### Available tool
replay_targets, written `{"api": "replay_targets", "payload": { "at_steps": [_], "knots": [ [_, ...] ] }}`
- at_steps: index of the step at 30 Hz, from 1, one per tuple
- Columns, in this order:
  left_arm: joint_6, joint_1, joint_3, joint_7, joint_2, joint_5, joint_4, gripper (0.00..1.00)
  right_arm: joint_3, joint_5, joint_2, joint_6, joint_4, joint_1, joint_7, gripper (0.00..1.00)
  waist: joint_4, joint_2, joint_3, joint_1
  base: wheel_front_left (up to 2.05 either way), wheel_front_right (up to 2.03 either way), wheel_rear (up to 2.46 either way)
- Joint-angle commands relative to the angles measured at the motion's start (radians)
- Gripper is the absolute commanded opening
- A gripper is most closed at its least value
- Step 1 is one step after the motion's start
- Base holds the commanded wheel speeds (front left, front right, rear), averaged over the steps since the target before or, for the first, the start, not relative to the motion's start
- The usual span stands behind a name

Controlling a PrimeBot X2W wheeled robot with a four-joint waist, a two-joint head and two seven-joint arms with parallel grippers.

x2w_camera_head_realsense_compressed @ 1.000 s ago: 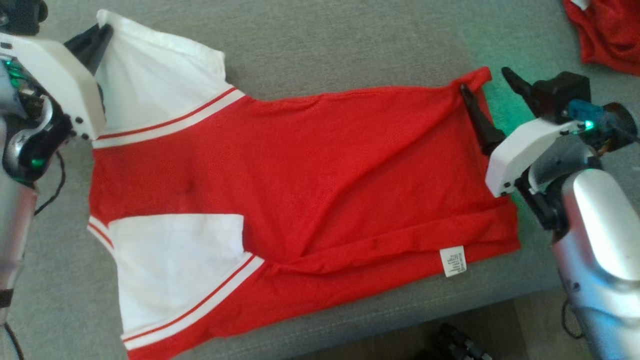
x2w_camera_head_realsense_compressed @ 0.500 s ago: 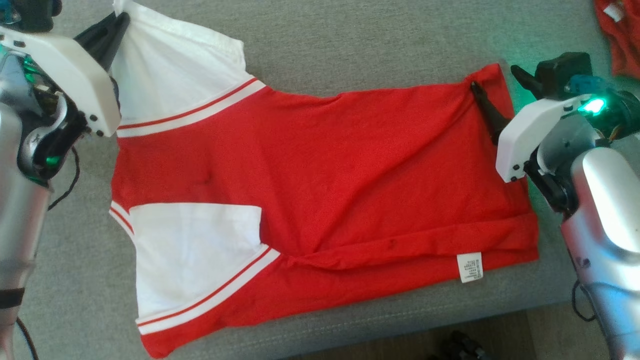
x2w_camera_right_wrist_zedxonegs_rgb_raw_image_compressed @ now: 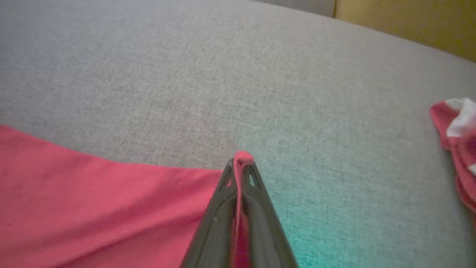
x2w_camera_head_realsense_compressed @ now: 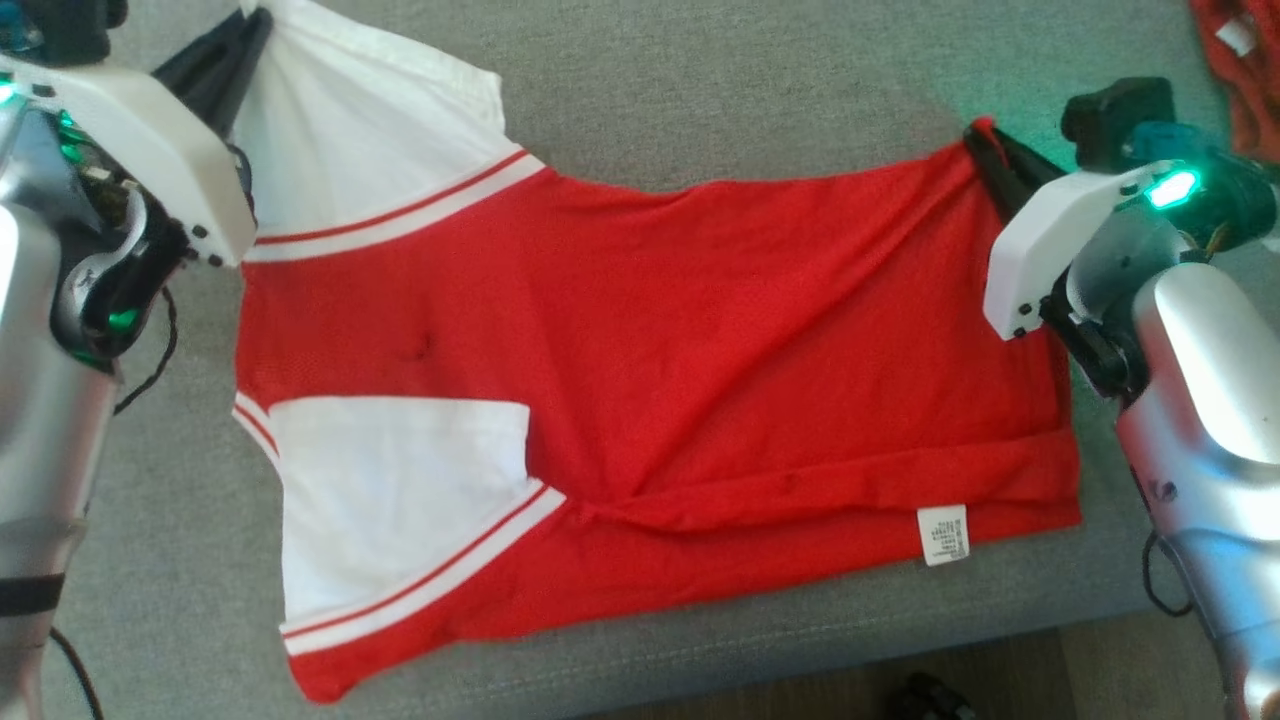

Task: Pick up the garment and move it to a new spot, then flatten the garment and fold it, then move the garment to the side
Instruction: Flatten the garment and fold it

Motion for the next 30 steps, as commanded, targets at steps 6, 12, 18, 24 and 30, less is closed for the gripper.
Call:
{"api": "replay_targets", "payload": {
  "at_steps": [6, 12, 18, 24, 30],
  "knots": [
    [0.021, -0.007, 0.082, -0.072, 0.044, -0.019, -0.051, 0.0, -0.021, -0.012, 0.002, -0.001, -0.015, -0.009, -0.107, 0.0, -0.005, 0.0, -0.043, 0.0, 0.0, 0.0, 0.0],
    [0.042, 0.143, 0.114, -0.152, 0.056, -0.044, -0.165, 0.0, -0.024, 0.013, 0.014, -0.001, -0.057, 0.083, -0.193, 0.0, -0.003, 0.0, -0.099, 0.0, 0.0, 0.0, 0.0],
    [0.108, 0.395, 0.143, -0.22, 0.058, -0.064, -0.346, 0.0, -0.075, 0.03, 0.017, -0.001, -0.138, 0.236, -0.238, 0.0, 0.011, 0.0, -0.167, 0.0, 0.0, 0.0, 0.0],
    [0.176, 0.639, 0.147, -0.289, 0.022, -0.077, -0.473, 0.0, -0.16, 0.02, 0.039, -0.001, -0.238, 0.415, -0.235, 0.0, 0.035, 0.0, -0.244, 0.0, 0.0, 0.0, 0.0],
    [0.213, 0.808, 0.122, -0.337, -0.026, -0.092, -0.528, 0.0, -0.221, 0.003, 0.073, -0.001, -0.338, 0.56, -0.195, 0.0, 0.056, 0.0, -0.299, 0.0, 0.0, 0.0, 0.0]
  ]
}}
